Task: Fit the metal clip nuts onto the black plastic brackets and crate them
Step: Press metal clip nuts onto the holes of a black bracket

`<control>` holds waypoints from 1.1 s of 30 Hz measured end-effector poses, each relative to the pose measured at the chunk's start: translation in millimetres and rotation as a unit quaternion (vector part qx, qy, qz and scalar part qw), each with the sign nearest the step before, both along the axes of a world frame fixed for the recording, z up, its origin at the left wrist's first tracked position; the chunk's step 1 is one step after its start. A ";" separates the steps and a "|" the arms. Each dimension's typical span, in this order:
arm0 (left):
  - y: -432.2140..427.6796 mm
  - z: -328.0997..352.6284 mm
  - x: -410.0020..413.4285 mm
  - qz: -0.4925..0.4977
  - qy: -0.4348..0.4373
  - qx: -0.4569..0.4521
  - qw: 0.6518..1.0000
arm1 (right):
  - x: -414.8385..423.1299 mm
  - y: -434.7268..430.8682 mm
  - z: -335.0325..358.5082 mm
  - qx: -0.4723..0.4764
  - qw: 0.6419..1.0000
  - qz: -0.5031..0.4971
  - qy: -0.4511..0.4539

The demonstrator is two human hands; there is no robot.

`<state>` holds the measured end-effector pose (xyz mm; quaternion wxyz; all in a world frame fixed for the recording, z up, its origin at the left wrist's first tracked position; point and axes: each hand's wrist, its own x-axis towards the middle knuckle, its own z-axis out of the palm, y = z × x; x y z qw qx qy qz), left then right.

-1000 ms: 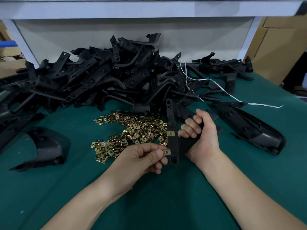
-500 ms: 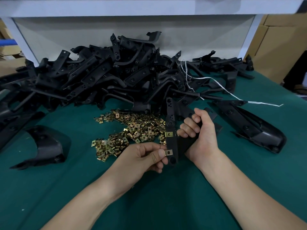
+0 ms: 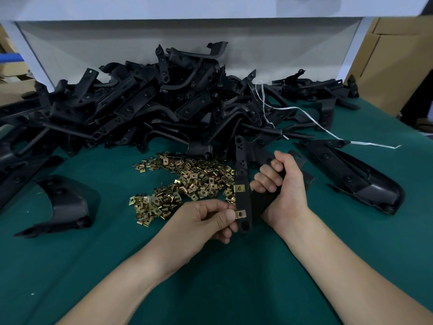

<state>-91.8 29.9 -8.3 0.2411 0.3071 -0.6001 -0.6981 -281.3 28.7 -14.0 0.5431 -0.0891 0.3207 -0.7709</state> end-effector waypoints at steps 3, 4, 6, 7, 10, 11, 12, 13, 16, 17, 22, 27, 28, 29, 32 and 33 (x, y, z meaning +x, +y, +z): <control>-0.2 0.5 -0.3 -0.008 -0.006 -0.006 1.000 | 1.1 1.3 2.0 0.005 1.000 0.000 0.005; -0.5 0.6 -0.4 -0.009 -0.007 -0.008 1.000 | 1.6 1.7 2.8 0.006 1.000 0.001 0.003; -0.9 0.6 -0.2 -0.015 -0.009 -0.013 1.000 | 2.7 2.2 4.6 0.006 1.000 0.006 -0.001; -0.9 0.6 0.0 -0.018 -0.010 -0.018 1.000 | 3.4 2.4 5.4 0.005 1.000 0.008 -0.002; -1.0 1.3 0.2 -0.024 -0.017 -0.030 0.999 | 4.7 3.2 6.9 0.004 1.000 0.015 -0.008; -1.0 1.4 0.1 -0.024 -0.019 -0.033 0.999 | 4.8 3.5 7.3 0.004 1.000 0.016 -0.008; -1.0 1.4 0.1 -0.024 -0.021 -0.035 0.999 | 4.8 3.5 7.6 0.005 1.000 0.016 -0.008; -1.0 1.2 0.1 -0.023 -0.023 -0.037 0.999 | 4.9 3.7 7.8 0.005 1.000 0.016 -0.007; -1.0 0.6 -0.2 -0.019 -0.030 -0.046 0.998 | 5.9 3.3 7.0 0.001 1.000 0.013 -0.008; -0.7 0.7 -0.3 -0.017 -0.031 -0.048 0.998 | 6.2 3.3 6.8 -0.002 1.000 0.013 -0.008; 0.4 0.9 -2.6 -0.014 -0.048 -0.073 0.996 | 6.1 2.8 6.2 0.001 1.000 0.013 -0.007; 1.6 1.0 -3.0 -0.018 -0.046 -0.087 0.995 | 4.9 1.8 5.8 -0.002 1.000 0.022 -0.018; 1.7 0.9 -2.6 -0.020 -0.045 -0.089 0.995 | 3.9 2.2 5.3 -0.003 0.999 0.026 -0.019; 1.8 1.1 -2.0 -0.021 -0.042 -0.089 0.995 | 2.9 2.6 4.9 -0.003 0.999 0.027 -0.018; 2.2 1.7 -1.1 -0.019 -0.031 -0.070 0.997 | -0.1 2.5 3.4 -0.004 1.000 0.026 -0.011; 2.3 2.5 -1.0 -0.018 -0.027 -0.064 0.997 | -0.6 2.1 3.0 -0.004 1.000 0.024 -0.010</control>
